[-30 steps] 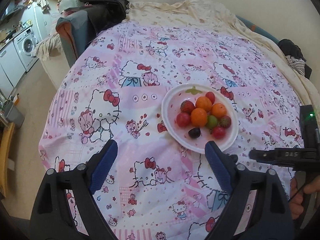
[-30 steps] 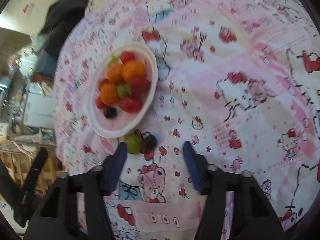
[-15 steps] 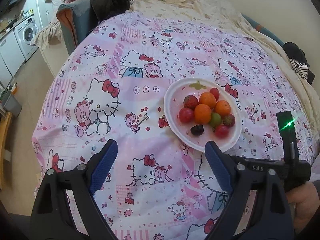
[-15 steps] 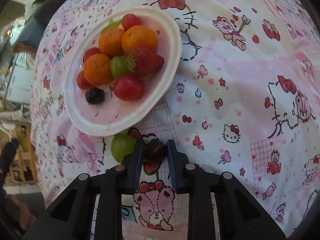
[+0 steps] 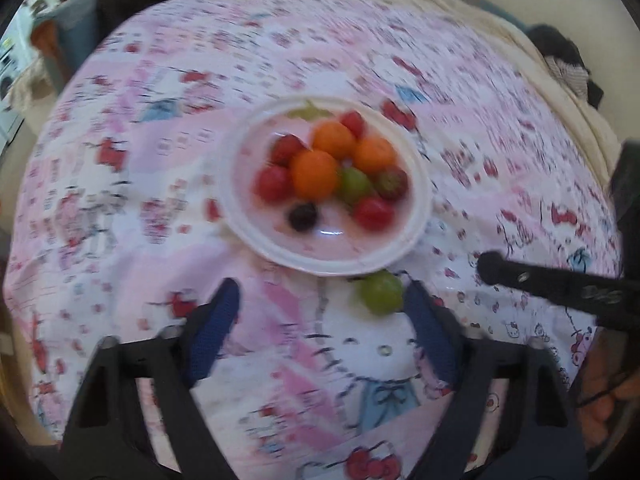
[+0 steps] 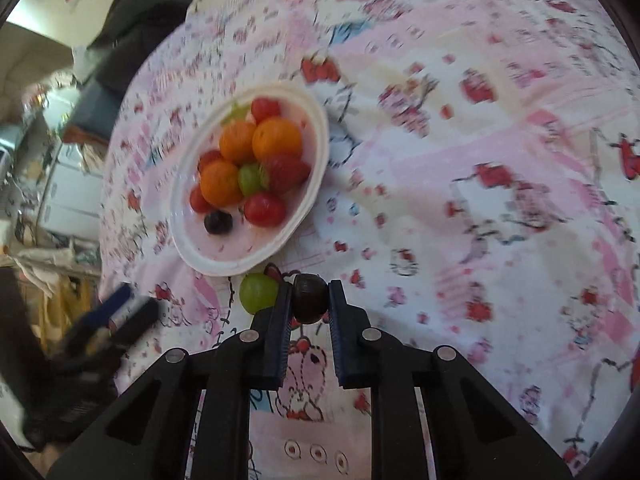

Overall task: Organize fruits
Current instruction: 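Grasp the green lime with the left tool while the right tool grasps the dark plum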

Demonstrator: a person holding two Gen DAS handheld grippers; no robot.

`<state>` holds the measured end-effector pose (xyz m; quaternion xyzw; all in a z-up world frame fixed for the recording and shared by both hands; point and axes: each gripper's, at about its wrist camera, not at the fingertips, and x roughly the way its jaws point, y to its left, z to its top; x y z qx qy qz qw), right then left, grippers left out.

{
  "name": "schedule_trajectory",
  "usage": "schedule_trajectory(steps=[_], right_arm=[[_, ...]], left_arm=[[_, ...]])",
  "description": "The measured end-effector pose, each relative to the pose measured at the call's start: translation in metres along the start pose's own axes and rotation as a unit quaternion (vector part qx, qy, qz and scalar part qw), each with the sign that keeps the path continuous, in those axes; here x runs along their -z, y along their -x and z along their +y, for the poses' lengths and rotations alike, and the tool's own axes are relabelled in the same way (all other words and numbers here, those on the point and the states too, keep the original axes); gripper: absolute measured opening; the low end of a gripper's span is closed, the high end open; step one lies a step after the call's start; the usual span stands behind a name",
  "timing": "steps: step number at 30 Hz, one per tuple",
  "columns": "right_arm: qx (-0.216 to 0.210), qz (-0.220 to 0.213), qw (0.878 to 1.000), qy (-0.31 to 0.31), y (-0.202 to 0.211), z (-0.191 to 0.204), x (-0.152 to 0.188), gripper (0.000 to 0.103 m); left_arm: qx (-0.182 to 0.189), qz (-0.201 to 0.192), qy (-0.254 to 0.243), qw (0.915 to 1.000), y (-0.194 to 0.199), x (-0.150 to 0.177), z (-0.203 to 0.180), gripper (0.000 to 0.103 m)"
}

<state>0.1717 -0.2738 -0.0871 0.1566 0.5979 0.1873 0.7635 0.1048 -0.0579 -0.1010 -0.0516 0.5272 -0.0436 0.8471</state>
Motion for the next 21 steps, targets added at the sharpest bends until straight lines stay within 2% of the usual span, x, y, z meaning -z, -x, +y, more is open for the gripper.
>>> schedule_trajectory(steps=[1,4,7,11,12,13,14,16,21], right_arm=[[-0.001,-0.003,1.0,-0.002,0.003,-0.001,-0.001,0.018],[-0.002,-0.013,1.0,-0.013,0.015,-0.01,0.001,0.018],[-0.004,-0.02,1.0,-0.023,0.021,-0.014,0.002,0.018],[-0.003,-0.026,0.999,-0.025,0.028,-0.018,0.003,0.018],[-0.002,-0.027,0.999,-0.026,0.029,-0.019,0.004,0.018],[-0.002,-0.027,0.999,-0.027,0.03,-0.02,0.004,0.018],[-0.001,-0.027,0.999,-0.028,0.029,-0.019,0.004,0.018],[-0.002,-0.026,0.999,-0.027,0.028,-0.018,0.003,0.018],[0.001,-0.029,0.999,-0.019,0.027,-0.013,0.003,0.018]], left_arm=[[0.002,0.01,-0.002,0.9999,-0.007,0.001,-0.006,0.064],[0.013,0.037,0.001,0.9992,-0.029,0.0,-0.024,0.064],[-0.002,0.044,-0.01,0.999,-0.045,0.0,-0.035,0.064],[-0.009,0.07,-0.016,0.9974,-0.062,0.006,-0.038,0.049],[-0.016,0.064,-0.021,0.9976,-0.061,0.007,-0.04,0.048],[-0.016,0.061,-0.026,0.9977,-0.06,0.008,-0.041,0.043],[-0.015,0.059,-0.032,0.9976,-0.059,0.008,-0.043,0.033],[-0.004,0.057,-0.038,0.9977,-0.058,0.009,-0.045,0.026],[0.012,0.057,-0.029,0.9979,-0.051,0.008,-0.04,0.025]])
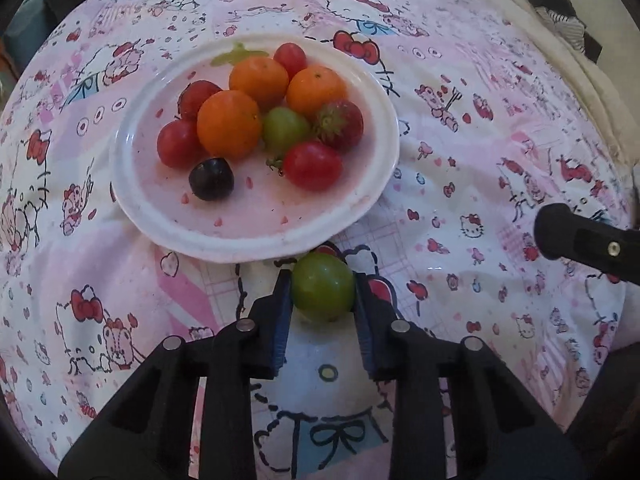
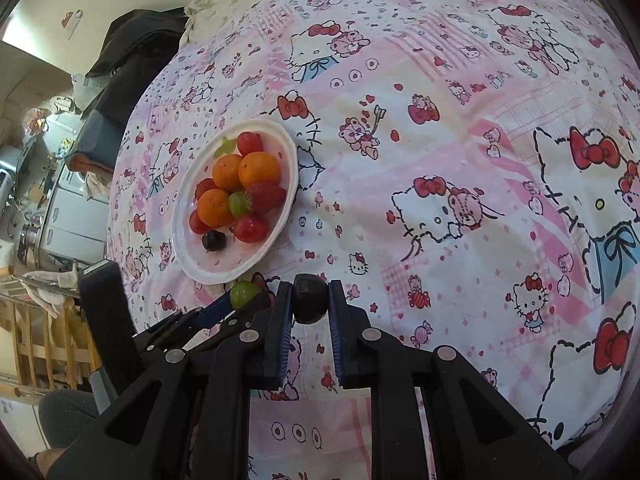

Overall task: Organize fruits
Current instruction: 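Grasp the green lime with the left tool while the right tool grasps the dark plum, then carry the lime and plum over the plate and open both tools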

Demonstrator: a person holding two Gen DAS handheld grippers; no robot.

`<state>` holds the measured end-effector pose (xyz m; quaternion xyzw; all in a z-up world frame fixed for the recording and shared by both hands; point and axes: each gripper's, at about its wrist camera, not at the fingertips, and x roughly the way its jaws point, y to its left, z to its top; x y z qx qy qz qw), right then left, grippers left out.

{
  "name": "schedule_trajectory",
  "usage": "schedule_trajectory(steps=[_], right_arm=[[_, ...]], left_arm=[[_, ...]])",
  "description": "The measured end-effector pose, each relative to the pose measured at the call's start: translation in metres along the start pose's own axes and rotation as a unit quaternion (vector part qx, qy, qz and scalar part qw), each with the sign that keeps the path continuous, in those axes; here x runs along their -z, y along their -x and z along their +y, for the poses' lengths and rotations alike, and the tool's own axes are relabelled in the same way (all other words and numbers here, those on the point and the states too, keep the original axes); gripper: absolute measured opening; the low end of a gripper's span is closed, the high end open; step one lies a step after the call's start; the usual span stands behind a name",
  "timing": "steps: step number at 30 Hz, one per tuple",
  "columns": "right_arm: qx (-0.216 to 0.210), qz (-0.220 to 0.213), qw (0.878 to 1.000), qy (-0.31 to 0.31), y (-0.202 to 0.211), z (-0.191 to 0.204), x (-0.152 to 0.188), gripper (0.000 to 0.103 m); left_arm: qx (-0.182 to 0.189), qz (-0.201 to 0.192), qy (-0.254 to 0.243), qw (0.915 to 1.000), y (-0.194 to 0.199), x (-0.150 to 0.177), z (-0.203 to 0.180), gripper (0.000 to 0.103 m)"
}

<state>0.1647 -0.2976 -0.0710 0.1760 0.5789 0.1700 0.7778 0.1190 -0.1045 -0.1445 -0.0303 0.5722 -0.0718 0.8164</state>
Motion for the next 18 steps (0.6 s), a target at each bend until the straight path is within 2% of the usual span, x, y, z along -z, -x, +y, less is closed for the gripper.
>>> schedule_trajectory(steps=[9,18], right_arm=[[-0.011,-0.011,1.0,-0.003,0.006,0.002,-0.003,0.018],[-0.046,-0.039,0.998,0.0,0.024,0.01,-0.009,0.018]], left_arm=[[-0.004,-0.015,0.018,0.9997,0.038,0.01,0.019,0.025],[-0.029,-0.077,0.041,0.9958,0.095,0.0,0.052,0.025]])
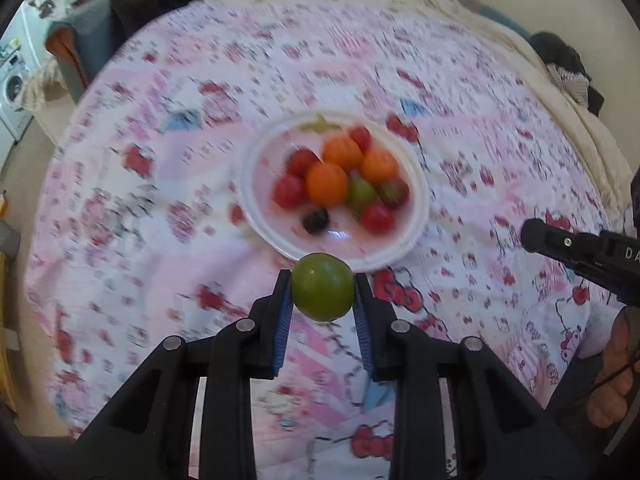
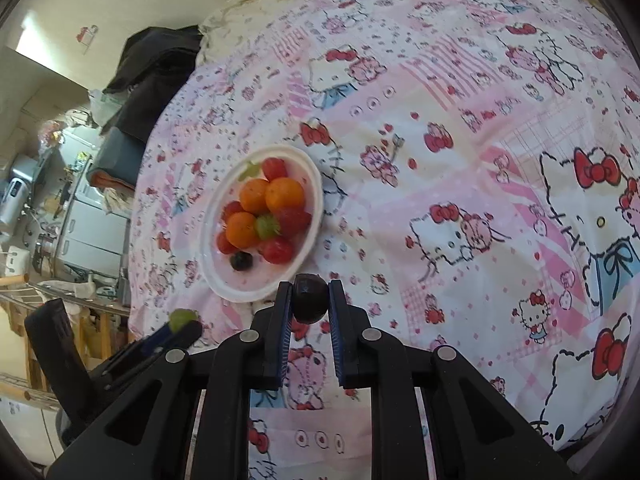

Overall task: Organize fruits
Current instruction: 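Carry the lime and plum over the plate and open both tools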

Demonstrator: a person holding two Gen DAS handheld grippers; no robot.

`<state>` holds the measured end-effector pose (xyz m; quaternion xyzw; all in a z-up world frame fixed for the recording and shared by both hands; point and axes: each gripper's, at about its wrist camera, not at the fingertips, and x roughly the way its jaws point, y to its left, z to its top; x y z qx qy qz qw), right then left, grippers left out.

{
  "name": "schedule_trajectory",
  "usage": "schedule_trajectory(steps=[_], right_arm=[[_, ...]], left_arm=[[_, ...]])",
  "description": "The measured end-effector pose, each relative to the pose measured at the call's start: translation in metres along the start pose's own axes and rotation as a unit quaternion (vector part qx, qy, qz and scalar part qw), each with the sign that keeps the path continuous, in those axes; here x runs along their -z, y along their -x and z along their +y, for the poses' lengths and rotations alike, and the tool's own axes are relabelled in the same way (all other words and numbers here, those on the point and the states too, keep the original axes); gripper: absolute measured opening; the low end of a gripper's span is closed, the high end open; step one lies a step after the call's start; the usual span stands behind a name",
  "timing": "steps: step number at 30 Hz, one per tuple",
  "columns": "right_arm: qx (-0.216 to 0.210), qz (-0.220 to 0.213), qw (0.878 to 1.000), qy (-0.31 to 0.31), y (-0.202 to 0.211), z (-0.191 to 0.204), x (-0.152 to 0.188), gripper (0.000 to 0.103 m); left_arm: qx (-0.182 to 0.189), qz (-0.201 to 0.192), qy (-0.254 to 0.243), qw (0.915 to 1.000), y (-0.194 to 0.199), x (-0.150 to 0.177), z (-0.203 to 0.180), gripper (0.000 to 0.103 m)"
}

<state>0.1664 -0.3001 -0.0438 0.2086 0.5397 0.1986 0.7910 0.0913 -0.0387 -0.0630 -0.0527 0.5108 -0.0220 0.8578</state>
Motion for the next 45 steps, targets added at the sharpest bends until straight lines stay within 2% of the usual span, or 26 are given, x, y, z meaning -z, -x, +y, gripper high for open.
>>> schedule_trajectory(steps=[3,5,14,20,26,29,32,45], right_arm=[[-0.019,-0.014,1.0,0.006,0.005,0.007,-0.007,0.018],[-0.028,-0.019,0.999,0.009,0.004,0.011,-0.014,0.018],[-0.053,-0.005,0.998,0.02,-0.035,0.039,-0.052,0.018],[-0.018,0.022,0.998,0.054,-0.077,0.047,-0.071,0.018],[0.011,0.053,0.997,0.046,-0.112,0.032,-0.084,0.019],[0.034,0.091,0.995,0.031,-0.126,0.021,-0.08,0.019],[0.035,0.104,0.994,0.017,-0.133,0.011,-0.075,0.019],[0.043,0.098,0.994,0.029,-0.132,0.016,-0.083,0.022]], left_arm=[[-0.013,-0.028,-0.003,0.9995,0.015,-0.015,0.014,0.025],[-0.034,-0.042,-0.012,0.9985,0.019,-0.026,0.021,0.025],[-0.039,-0.048,-0.019,0.9979,-0.004,-0.067,0.037,0.026],[-0.038,-0.032,-0.016,0.9987,-0.039,-0.09,0.039,0.026],[-0.019,-0.009,-0.004,0.9998,-0.081,-0.111,0.035,0.026],[-0.009,-0.002,-0.002,1.0,-0.099,-0.12,0.029,0.026],[-0.005,0.006,-0.004,1.0,-0.115,-0.126,0.023,0.026],[-0.009,0.033,-0.008,0.9994,-0.139,-0.126,0.021,0.028]])
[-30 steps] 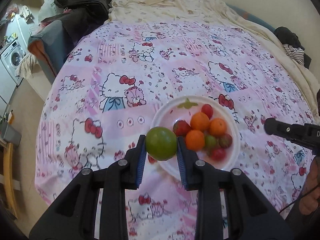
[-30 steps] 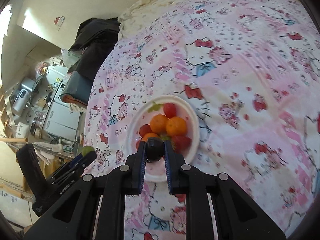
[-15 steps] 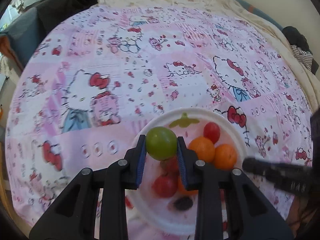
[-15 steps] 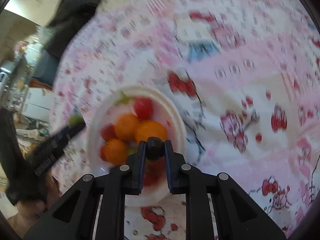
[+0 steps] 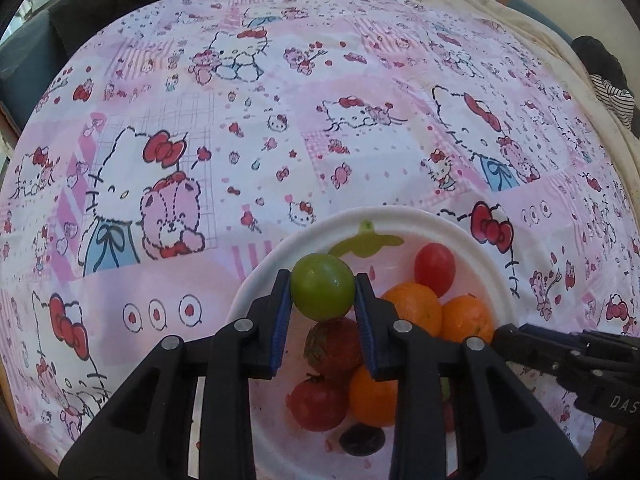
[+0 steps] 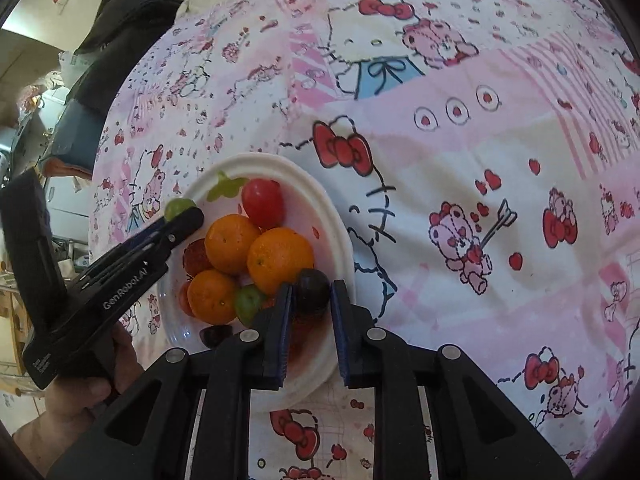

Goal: Organize fruits

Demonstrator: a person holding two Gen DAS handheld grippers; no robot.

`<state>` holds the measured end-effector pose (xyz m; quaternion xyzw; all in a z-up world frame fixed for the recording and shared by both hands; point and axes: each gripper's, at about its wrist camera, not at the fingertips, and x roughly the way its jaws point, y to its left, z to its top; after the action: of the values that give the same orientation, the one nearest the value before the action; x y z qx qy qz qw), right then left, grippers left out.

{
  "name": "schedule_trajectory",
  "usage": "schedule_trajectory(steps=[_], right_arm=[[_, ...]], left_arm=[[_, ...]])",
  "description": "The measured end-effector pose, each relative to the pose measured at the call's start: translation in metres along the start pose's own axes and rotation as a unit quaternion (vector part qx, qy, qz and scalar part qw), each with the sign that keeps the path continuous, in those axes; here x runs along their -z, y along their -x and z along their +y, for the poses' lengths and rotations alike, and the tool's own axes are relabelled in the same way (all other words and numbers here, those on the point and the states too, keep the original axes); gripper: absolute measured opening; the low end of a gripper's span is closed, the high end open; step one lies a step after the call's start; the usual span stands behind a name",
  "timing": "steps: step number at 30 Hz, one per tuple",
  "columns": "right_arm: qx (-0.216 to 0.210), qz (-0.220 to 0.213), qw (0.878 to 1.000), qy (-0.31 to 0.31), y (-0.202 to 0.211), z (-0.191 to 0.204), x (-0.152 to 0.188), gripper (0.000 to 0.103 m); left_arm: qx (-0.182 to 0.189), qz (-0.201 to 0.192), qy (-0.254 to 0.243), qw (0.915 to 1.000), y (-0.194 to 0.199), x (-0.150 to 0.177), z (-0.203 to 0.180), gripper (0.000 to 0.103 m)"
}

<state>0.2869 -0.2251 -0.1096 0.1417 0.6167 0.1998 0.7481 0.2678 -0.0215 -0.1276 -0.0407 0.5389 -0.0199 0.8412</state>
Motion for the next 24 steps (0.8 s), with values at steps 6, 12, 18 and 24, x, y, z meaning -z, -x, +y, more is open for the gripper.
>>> schedule_trajectory(steps=[6,12,18,24], right_arm=[[-0.011,-0.016,1.0,0.01,0.012,0.011,0.0,0.069],[-0.028,-0.039,0.999,0.015,0.031,0.014,0.003,0.073],[-0.049,-0.096,0.994,0.025,0.065,0.026,0.015,0.088],[-0.039,-0.136,0.988,0.06,0.094,0.044,0.033,0.089]], left_arm=[[-0.011,-0.032,-0.007,0.9994,0.019,0.006,-0.004,0.08],[-0.015,-0.05,-0.011,0.9986,0.044,0.004,-0.004,0.08],[-0.037,-0.081,-0.023,0.9957,0.081,0.015,-0.005,0.08],[-0.055,-0.13,-0.041,0.9891,0.13,0.038,-0.005,0.08]])
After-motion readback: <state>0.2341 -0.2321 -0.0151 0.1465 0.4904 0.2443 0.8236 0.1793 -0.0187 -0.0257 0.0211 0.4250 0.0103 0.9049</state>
